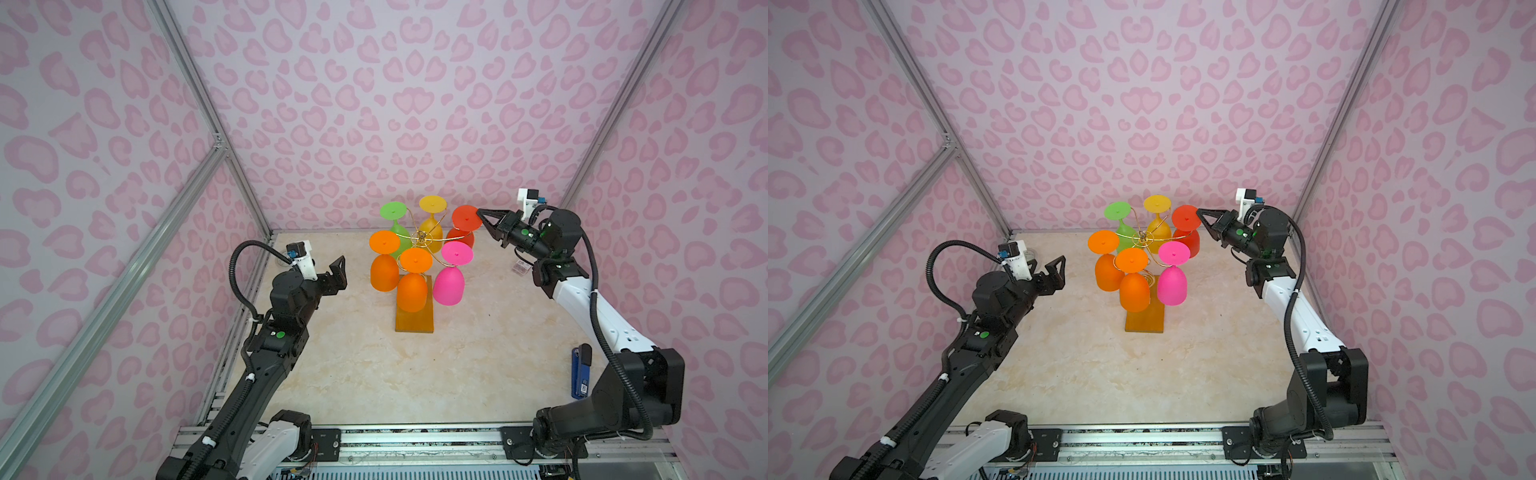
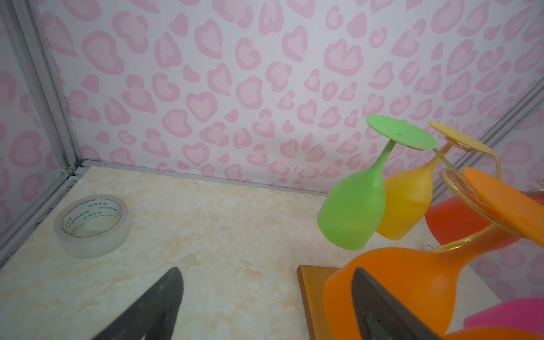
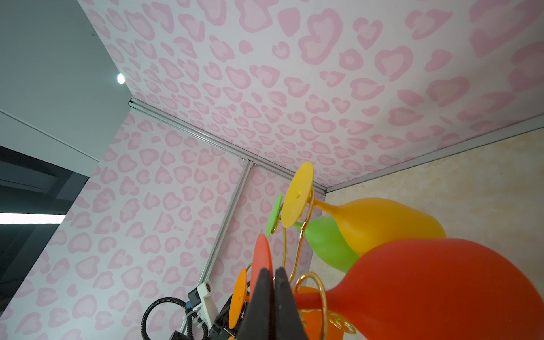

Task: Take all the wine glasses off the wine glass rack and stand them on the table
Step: 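Close the right gripper on the red glass's foot and lift it off the hook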

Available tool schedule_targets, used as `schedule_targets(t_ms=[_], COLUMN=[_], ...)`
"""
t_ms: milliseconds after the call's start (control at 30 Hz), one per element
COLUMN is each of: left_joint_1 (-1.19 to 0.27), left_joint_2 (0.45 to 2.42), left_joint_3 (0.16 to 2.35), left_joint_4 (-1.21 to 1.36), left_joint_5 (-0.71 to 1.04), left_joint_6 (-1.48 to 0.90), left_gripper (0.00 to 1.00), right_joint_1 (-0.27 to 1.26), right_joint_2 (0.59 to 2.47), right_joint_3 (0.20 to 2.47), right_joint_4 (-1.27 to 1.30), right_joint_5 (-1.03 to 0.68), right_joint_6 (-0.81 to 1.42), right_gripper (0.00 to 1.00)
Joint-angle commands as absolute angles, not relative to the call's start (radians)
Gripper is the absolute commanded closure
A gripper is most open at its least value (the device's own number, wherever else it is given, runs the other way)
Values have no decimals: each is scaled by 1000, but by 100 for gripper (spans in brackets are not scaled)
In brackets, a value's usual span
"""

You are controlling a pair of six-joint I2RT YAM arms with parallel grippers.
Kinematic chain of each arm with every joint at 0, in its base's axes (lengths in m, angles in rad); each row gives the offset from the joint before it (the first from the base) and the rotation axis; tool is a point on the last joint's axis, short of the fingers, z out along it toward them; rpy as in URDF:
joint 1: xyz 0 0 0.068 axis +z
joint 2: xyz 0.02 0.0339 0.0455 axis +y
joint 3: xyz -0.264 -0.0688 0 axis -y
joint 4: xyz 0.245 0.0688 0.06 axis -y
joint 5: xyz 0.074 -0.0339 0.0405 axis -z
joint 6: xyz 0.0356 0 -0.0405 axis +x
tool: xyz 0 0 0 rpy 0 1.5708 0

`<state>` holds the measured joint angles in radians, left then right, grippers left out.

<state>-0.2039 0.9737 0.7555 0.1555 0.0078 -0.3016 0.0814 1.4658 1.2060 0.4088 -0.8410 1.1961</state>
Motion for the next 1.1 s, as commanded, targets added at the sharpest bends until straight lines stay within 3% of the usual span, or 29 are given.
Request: schedule_targets(t_ms=[0,567,1067], left_joint_1=[-203,-204,-203], left_joint_2=[977,976,982], left_joint_3=[769,772,782], left_joint_4=[165,159,157], left_joint_5=[10,5,9], left_joint_6=[-297,-293,-293], left_gripper=[9,9,9], right_joint_1=[78,135,185], right_joint_2=[1449,1394,1488], right_joint_3=[1183,1146,1250], right_joint_4=[463,440,423], right_joint_5=[-852,-847,-837], right_joint_6=[1199,1181,1174], right_gripper=[100,100,100])
